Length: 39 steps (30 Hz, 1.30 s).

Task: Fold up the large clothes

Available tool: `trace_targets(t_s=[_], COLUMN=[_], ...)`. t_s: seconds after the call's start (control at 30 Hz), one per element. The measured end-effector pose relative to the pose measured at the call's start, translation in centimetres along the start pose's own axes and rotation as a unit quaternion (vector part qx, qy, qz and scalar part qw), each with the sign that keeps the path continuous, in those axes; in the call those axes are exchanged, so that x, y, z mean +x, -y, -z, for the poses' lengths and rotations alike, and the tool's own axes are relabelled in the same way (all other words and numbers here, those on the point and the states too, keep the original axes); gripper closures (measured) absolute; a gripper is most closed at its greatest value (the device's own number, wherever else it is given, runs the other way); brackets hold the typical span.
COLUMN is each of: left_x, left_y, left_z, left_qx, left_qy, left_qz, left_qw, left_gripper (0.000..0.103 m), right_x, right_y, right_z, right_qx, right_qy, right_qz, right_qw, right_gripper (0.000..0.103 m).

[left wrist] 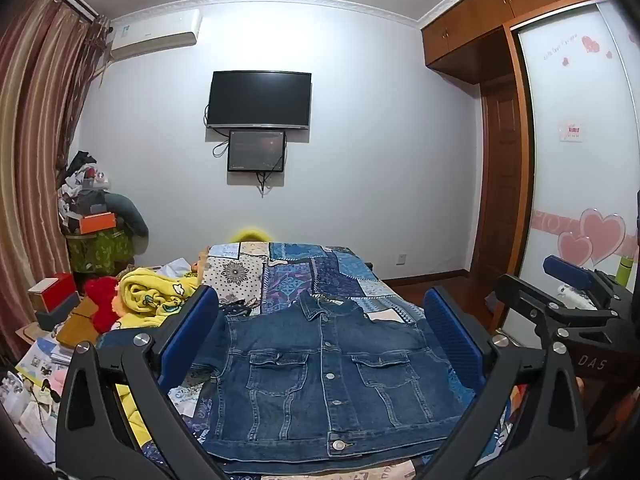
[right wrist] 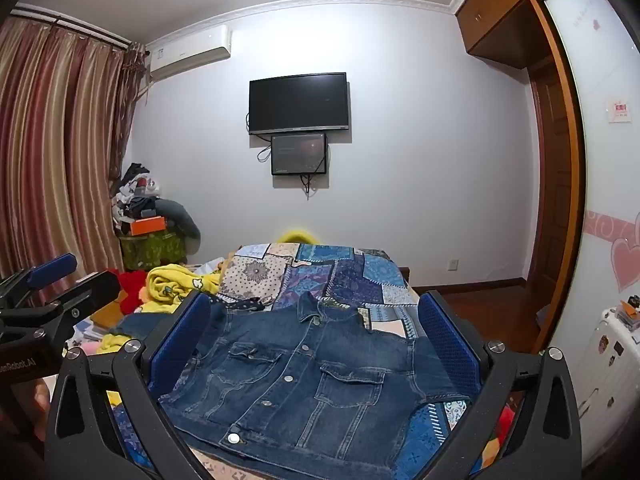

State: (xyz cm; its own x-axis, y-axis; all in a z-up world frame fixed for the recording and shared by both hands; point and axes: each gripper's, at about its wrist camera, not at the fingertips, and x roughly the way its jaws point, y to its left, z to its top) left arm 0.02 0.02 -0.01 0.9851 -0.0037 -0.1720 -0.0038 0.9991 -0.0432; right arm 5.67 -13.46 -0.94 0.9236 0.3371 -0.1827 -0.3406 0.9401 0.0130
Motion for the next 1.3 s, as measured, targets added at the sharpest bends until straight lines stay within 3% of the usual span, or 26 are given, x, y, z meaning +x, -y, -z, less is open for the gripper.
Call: trace_targets(t_s=[1.3], left_x=[0.90], left_y=[-0.01], left_z=[0.43], left_qx=[0.004], left_qy=[-0.011], left_qz=[0.002], left_qw=[0.9999], left_gripper=[0.000], right_x=[0.46], right_y=[-0.07], right_z=[0.11], right_qx=[0.000], right_qy=[-0.004], right_qz=[-0.001], right_qw=[1.000], right_gripper=[0.000])
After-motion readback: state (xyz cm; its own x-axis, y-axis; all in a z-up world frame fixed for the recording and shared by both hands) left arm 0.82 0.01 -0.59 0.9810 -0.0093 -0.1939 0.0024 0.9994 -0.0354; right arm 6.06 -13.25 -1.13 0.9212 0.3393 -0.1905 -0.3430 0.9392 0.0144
